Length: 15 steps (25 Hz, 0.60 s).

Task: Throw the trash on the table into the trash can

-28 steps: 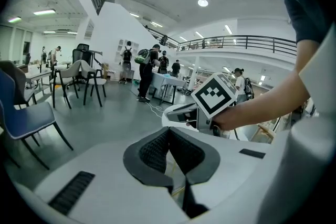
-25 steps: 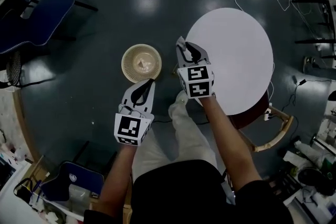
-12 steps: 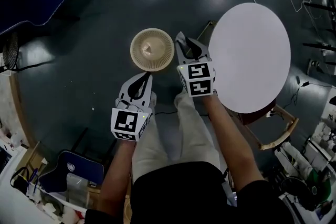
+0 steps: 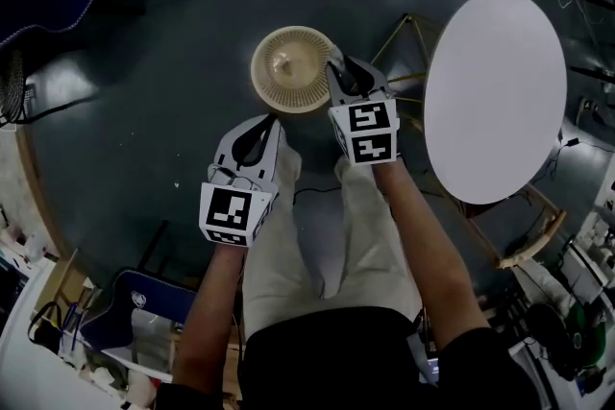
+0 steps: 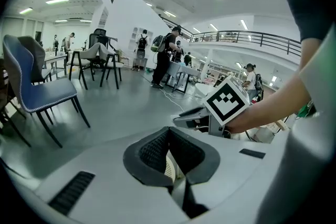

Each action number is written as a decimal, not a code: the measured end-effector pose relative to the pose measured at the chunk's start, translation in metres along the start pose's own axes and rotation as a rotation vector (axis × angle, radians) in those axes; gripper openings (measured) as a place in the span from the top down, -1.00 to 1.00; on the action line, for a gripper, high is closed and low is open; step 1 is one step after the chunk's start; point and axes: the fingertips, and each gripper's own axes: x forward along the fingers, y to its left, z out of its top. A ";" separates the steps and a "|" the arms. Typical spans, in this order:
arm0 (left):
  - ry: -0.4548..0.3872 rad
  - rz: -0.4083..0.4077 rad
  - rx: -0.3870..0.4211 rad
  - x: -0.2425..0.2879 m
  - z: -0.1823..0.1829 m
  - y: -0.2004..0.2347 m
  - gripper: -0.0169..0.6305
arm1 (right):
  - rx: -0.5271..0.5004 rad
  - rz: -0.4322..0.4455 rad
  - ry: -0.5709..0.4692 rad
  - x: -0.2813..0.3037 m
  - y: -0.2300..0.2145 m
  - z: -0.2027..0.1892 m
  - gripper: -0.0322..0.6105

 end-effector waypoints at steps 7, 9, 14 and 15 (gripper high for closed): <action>0.008 -0.042 0.026 0.020 -0.031 0.021 0.90 | 0.011 0.003 0.052 0.050 0.015 -0.043 0.54; 0.015 -0.054 0.048 0.023 -0.036 0.027 0.90 | 0.019 0.005 0.072 0.062 0.019 -0.055 0.54; 0.029 -0.059 0.057 0.035 -0.053 0.053 0.90 | 0.042 0.002 0.125 0.097 0.022 -0.089 0.54; 0.036 -0.056 0.055 0.038 -0.059 0.058 0.90 | 0.042 0.004 0.143 0.104 0.023 -0.098 0.54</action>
